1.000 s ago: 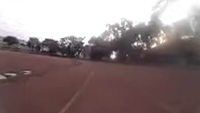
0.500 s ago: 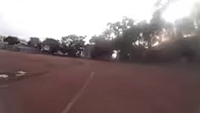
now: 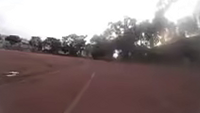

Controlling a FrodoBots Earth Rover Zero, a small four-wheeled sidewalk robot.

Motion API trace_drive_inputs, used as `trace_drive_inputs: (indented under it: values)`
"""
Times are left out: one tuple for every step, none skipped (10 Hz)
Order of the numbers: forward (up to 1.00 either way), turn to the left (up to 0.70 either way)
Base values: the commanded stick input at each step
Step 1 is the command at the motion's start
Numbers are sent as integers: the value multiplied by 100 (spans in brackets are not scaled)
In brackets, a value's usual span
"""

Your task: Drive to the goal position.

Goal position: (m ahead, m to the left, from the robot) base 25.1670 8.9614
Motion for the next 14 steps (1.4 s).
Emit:
trace_drive_inputs:
  values:
    - [70,-3]
    - [70,-19]
    - [70,-28]
    - [70,-28]
    - [70,-28]
    - [70,-28]
    - [70,-28]
    - [70,-14]
    - [70,-2]
    - [70,-1]
    - [70,0]
    - [70,0]
    - [70,0]
    - [70,0]
